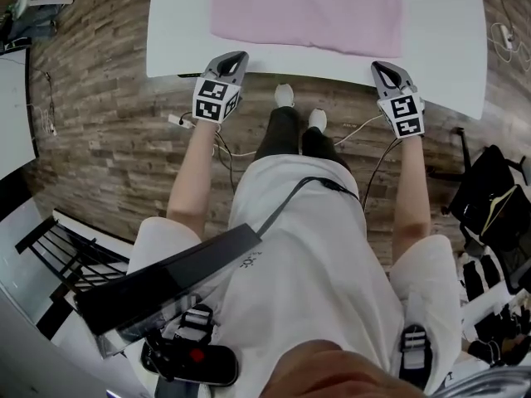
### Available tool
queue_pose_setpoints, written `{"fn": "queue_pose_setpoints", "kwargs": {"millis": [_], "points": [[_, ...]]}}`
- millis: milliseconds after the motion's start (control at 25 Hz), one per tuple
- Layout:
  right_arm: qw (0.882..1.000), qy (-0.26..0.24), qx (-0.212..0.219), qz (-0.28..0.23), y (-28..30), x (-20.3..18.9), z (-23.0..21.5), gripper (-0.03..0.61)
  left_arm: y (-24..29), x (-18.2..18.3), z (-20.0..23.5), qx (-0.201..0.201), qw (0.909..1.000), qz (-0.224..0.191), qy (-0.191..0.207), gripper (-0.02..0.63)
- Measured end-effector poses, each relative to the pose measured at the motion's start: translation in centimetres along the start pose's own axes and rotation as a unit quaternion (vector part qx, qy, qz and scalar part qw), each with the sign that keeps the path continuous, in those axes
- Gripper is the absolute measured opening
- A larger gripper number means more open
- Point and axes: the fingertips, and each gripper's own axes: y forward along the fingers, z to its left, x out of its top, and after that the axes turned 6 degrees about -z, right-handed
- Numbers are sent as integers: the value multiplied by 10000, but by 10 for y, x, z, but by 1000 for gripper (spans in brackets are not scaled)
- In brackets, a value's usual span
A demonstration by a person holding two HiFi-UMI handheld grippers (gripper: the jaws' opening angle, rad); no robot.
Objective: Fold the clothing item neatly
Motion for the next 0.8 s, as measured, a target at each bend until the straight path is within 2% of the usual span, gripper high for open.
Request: {"fn": "queue_pose_setpoints", "kwargs": {"millis": [200,400,680,800], "points": [[10000,10,-23,-15,2,5,5,2,-3,-2,8,34,9999,42,161,3],[9998,-82,-110,135,5,2,5,2,5,-2,17,-122,9981,106,589,3],[9979,-441,-280,380,16,3,3,2,27,-13,28,-509,9863,403,1515,3],[9974,-454,-341,439,19,5,2,2,34,-17,31,-589,9827,499,1685,15]]}}
